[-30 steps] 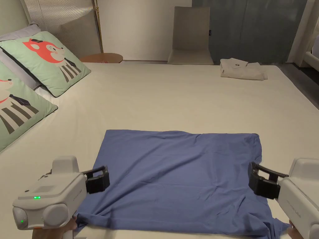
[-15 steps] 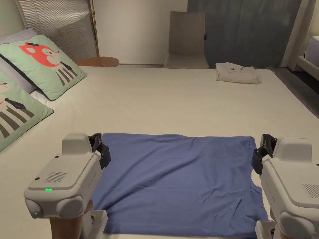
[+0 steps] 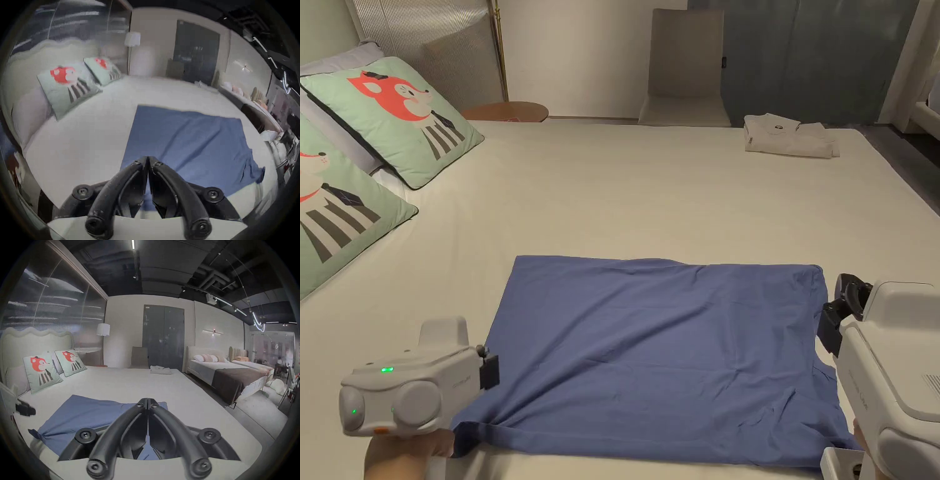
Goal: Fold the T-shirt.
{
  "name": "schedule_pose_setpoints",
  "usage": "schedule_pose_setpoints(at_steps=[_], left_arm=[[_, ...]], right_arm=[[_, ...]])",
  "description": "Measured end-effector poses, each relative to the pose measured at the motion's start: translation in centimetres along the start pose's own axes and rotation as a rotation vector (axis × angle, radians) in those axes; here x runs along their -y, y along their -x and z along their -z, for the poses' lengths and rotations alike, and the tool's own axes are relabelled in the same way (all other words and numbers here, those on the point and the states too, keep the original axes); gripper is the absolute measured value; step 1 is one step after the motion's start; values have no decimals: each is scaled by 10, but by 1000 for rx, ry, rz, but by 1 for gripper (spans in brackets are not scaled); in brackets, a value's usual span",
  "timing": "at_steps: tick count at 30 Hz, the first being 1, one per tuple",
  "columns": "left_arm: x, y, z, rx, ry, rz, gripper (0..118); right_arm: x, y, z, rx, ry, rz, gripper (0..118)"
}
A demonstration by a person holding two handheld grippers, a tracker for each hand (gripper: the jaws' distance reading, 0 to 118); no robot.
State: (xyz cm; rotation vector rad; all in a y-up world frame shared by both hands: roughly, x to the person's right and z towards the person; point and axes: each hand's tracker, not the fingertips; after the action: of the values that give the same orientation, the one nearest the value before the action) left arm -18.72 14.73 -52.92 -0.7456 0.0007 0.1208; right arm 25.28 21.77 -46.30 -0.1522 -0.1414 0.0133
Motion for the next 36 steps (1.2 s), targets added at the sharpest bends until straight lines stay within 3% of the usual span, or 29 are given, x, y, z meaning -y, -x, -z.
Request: schedule_pose_setpoints(at_steps=[2, 3, 6, 7, 8, 10, 13, 14, 15, 16, 17, 25, 26, 27, 28, 29, 30, 33, 36], left_arm=[[16, 12, 3, 10, 20, -15, 8], [23, 18, 5, 6, 55, -22, 19], [39, 33, 8, 2, 82, -64, 90], [43, 36, 10, -10, 94, -68, 106], [49, 38, 10, -19, 98, -61, 107], [55, 40, 12, -39, 95, -31, 106], [62, 39, 18, -62, 108, 48, 89], [65, 38, 20, -49, 100, 72, 89], [66, 37, 24, -38, 107, 103, 67], [68, 35, 27, -32, 120, 104, 25], [70, 34, 31, 15, 145, 104, 2], [61, 23, 19, -9, 61, 89, 1], [60, 22, 18, -6, 50, 83, 1], [58, 21, 17, -4, 45, 81, 1], [56, 19, 16, -5, 40, 81, 1], [55, 19, 15, -4, 35, 80, 1], [54, 18, 15, -4, 33, 79, 1], [52, 15, 14, 0, 29, 75, 1], [51, 15, 15, 0, 30, 77, 1]], right_arm=[[3, -1, 3, 6, 9, -3, 1], [5, -2, 4, 5, 17, -2, 1], [8, -3, 7, -1, 32, 2, 1], [5, -1, 2, -3, 35, 3, 1], [6, -1, 2, -4, 39, 5, 1], [8, -1, 2, -6, 49, 1, 1], [11, -1, 4, -9, 62, -2, 1], [12, -1, 4, -10, 67, 0, 1], [14, -1, 4, -10, 69, 2, 1], [16, -2, 3, -10, 75, 5, 1], [17, -3, 3, -14, 81, 11, 1], [48, -19, -5, 6, 211, 27, 3], [59, -23, -4, 11, 268, 22, 12], [72, -27, -2, 19, 313, 20, 33], [82, -31, 0, 22, 366, 24, 71], [95, -35, 2, 21, 430, 36, 92], [107, -40, 3, 29, 474, 51, 105], [136, -48, 2, 33, 556, 62, 107], [142, -46, -3, 41, 608, 66, 102]])
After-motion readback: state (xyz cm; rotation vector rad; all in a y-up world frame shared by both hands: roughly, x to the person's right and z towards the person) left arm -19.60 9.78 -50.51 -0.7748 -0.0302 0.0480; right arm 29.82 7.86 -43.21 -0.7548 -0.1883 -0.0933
